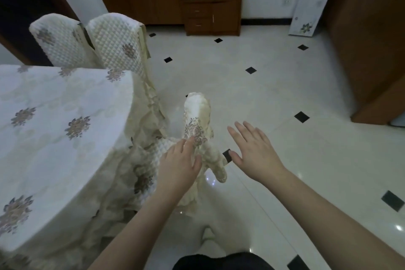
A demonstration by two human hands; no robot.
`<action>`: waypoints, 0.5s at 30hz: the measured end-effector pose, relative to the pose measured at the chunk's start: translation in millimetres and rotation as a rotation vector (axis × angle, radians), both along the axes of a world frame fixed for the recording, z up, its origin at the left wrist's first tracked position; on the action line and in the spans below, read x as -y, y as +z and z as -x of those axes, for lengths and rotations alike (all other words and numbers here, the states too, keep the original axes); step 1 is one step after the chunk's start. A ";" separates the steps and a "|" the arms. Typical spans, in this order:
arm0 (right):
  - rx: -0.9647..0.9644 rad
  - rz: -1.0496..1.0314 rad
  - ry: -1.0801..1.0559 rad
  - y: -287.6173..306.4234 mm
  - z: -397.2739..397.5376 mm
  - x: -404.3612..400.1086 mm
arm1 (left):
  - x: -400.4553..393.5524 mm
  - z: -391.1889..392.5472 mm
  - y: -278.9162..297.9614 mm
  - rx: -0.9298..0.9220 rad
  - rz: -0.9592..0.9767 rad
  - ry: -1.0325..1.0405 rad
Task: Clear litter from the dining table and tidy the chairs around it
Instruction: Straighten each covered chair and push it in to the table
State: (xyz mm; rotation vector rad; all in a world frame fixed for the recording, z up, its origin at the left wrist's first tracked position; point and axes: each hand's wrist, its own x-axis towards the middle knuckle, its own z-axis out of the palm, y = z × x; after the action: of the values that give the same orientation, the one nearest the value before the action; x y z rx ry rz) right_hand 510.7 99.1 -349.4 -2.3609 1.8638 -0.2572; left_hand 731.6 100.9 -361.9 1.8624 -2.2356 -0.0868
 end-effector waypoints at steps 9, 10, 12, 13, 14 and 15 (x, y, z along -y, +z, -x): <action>-0.024 -0.043 0.112 -23.3 15.7 53.5 | 49.7 16.5 -32.4 -0.053 -0.202 0.256; -0.028 -0.053 0.132 -24.9 15.6 63.7 | 56.1 16.1 -35.5 -0.095 -0.239 0.274; -0.035 -0.067 0.167 -26.6 13.7 85.5 | 69.8 15.8 -37.6 -0.164 -0.289 0.312; -0.033 -0.066 0.188 -27.2 11.7 96.1 | 75.5 16.8 -37.5 -0.170 -0.300 0.331; -0.033 -0.055 0.216 -28.1 8.7 107.3 | 81.2 18.5 -36.5 -0.171 -0.311 0.349; -0.036 -0.052 0.249 -28.5 4.7 118.1 | 86.2 20.6 -36.3 -0.169 -0.326 0.361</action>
State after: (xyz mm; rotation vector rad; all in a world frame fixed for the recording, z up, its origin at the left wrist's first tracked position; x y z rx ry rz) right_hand 506.0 -19.0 -377.9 -2.5439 1.5474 -0.1399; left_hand 711.1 14.8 -398.2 2.2967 -1.8264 -0.5512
